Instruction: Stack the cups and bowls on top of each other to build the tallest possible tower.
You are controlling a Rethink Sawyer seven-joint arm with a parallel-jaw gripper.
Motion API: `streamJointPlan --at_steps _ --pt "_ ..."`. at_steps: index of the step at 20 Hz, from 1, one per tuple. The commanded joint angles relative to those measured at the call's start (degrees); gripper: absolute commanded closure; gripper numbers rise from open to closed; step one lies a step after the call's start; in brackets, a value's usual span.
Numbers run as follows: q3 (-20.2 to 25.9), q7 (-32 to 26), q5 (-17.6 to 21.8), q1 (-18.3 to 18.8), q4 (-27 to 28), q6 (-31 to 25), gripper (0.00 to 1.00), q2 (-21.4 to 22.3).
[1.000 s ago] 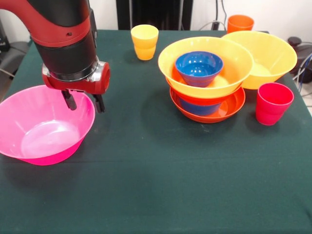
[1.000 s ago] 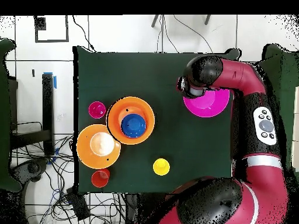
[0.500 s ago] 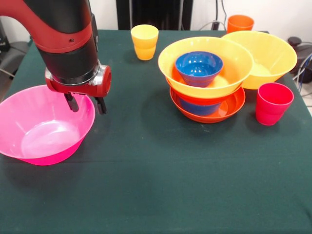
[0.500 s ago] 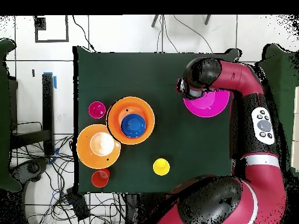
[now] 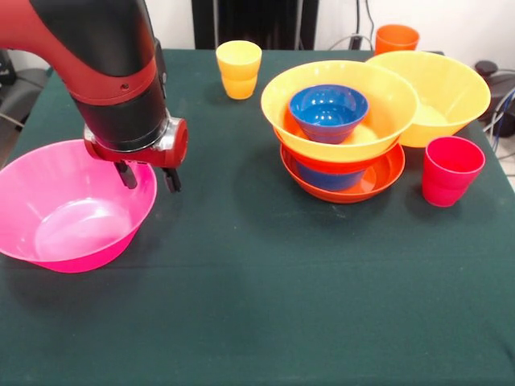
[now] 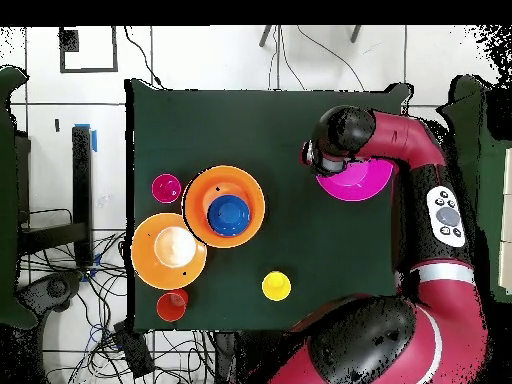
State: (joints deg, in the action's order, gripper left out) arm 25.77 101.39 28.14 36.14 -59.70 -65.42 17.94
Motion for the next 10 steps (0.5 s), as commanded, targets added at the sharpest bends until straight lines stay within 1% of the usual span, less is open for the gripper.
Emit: streamJointPlan --at_steps 1,3,6,10 --pt "-0.37 -13.77 5.05 1.34 -6.25 5.95 0.00 1.05" --pt "-0.58 -13.68 5.41 1.56 -6.75 6.45 0.00 1.18" --pt "-0.38 -13.44 5.96 1.11 -5.07 6.45 0.00 0.05" --pt "-0.63 -12.54 6.71 0.84 -5.10 6.91 0.00 0.16"
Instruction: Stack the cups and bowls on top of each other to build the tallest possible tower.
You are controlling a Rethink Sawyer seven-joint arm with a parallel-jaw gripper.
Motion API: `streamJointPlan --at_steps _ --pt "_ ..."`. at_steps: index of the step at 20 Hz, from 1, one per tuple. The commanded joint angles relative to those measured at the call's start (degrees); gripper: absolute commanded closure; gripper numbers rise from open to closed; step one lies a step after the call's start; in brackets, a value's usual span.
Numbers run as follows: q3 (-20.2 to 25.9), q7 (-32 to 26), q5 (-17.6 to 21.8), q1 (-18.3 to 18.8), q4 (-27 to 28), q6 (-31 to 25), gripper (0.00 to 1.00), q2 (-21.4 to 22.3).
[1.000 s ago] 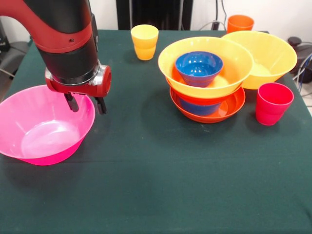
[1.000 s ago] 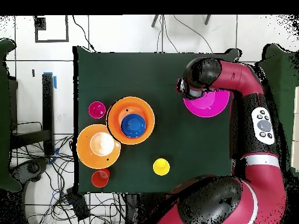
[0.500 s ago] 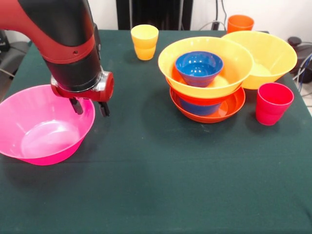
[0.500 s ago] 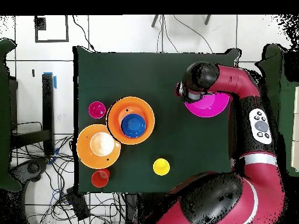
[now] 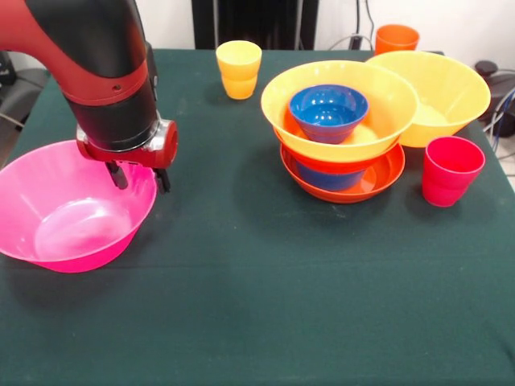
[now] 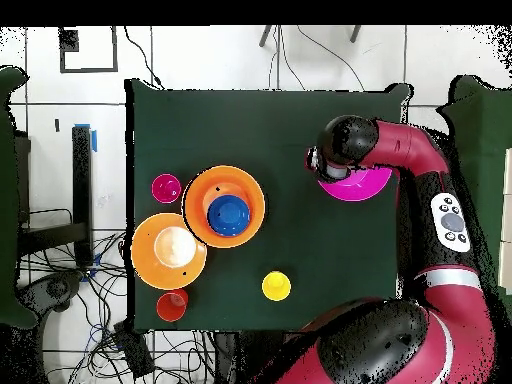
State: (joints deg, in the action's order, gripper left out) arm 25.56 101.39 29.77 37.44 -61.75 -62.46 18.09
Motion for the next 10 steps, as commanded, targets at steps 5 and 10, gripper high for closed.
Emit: streamJointPlan --at_steps 5,10 --pt "-0.58 -11.46 5.93 -0.50 -1.82 5.64 0.00 -2.12" --pt "-1.10 -7.35 6.22 -0.64 -3.53 10.27 0.00 -3.24"
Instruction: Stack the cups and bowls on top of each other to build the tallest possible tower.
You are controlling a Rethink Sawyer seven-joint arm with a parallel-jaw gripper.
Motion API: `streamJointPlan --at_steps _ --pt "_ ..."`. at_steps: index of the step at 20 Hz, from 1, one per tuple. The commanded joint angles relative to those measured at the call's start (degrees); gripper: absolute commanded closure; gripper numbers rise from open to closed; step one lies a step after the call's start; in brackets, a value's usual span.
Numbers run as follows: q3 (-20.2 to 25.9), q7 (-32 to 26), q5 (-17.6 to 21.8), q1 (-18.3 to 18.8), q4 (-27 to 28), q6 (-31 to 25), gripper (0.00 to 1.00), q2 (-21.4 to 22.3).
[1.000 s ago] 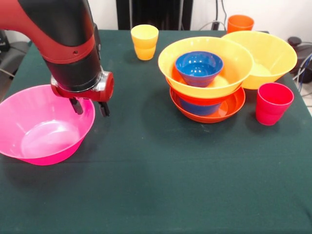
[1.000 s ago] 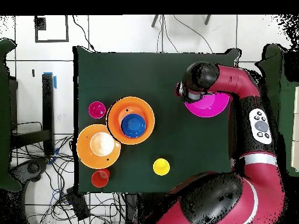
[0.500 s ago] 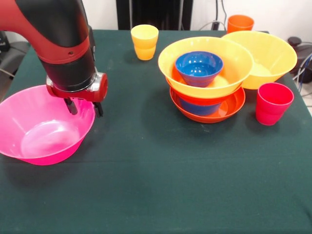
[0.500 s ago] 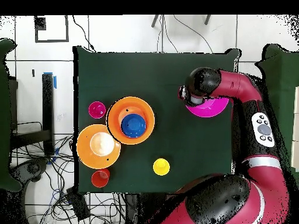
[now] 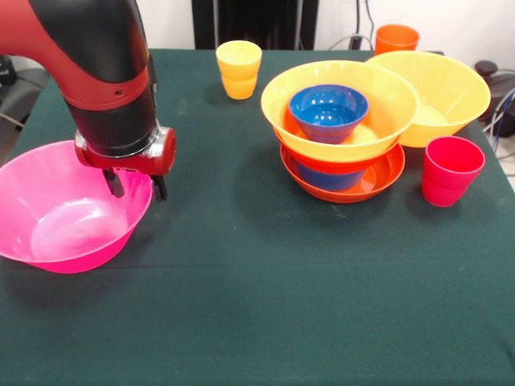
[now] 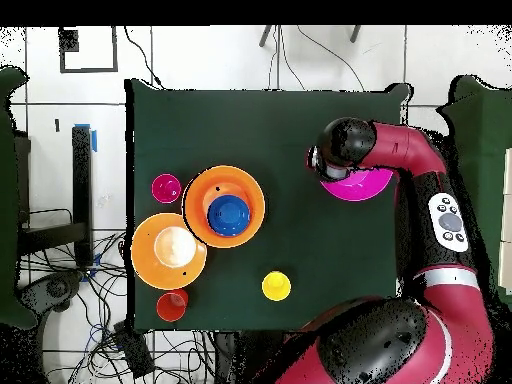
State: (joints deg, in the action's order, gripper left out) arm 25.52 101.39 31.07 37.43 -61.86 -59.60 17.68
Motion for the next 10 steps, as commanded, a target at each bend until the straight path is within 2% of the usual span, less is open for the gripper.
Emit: streamJointPlan --at_steps 1,5,10 --pt "-1.23 -6.44 4.97 -0.66 -4.09 8.57 0.00 -2.87" --pt "-1.93 -3.97 5.08 -1.13 -5.75 11.90 0.00 -2.94" --pt "-2.66 -3.09 4.26 -1.93 -4.36 12.83 0.00 -3.93"
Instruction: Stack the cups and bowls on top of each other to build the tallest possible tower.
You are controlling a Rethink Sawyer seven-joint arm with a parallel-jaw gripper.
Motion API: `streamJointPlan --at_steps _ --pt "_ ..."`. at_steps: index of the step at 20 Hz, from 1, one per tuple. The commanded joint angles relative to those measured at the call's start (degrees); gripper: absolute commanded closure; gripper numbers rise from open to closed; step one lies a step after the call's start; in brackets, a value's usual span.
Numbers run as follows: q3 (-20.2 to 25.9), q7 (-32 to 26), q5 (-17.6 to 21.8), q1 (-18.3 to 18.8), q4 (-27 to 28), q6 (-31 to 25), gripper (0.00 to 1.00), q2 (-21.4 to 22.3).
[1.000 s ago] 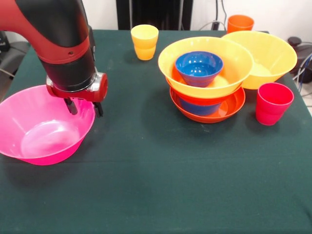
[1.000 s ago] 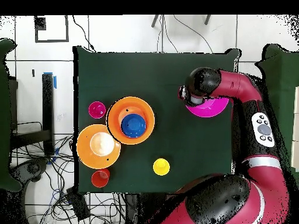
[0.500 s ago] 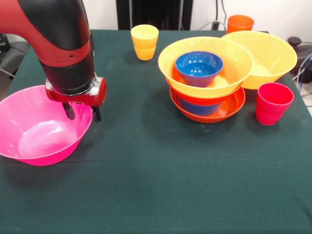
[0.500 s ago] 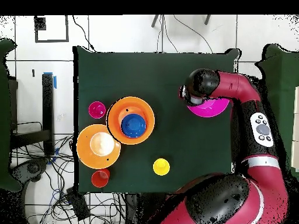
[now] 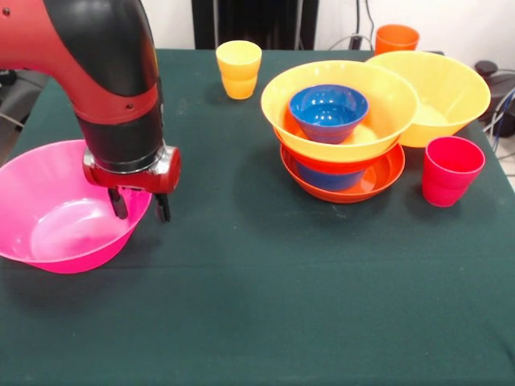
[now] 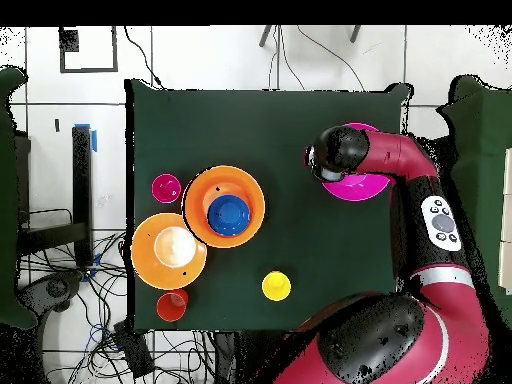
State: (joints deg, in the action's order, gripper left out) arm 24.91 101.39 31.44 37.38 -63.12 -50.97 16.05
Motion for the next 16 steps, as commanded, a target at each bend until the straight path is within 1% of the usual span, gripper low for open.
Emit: streamJointPlan --at_steps 1,2,3,9,10,15,16 --pt "-2.20 -2.86 3.93 -2.08 -2.81 4.77 0.00 -2.32" --pt "-2.40 -2.56 3.91 -2.25 -2.47 5.18 0.00 -2.30" --pt "-2.87 -2.07 3.64 -2.62 -2.31 5.40 1.00 -2.21" --pt "-3.62 0.15 2.57 -3.40 -2.61 5.17 1.00 -1.39" --pt "-3.89 0.53 2.69 -3.48 -2.92 5.81 1.00 -1.27" --pt "-4.27 0.48 2.34 -3.71 -2.27 6.47 1.00 -1.82" --pt "-4.34 0.65 2.12 -3.71 -2.82 6.66 1.00 -1.46"
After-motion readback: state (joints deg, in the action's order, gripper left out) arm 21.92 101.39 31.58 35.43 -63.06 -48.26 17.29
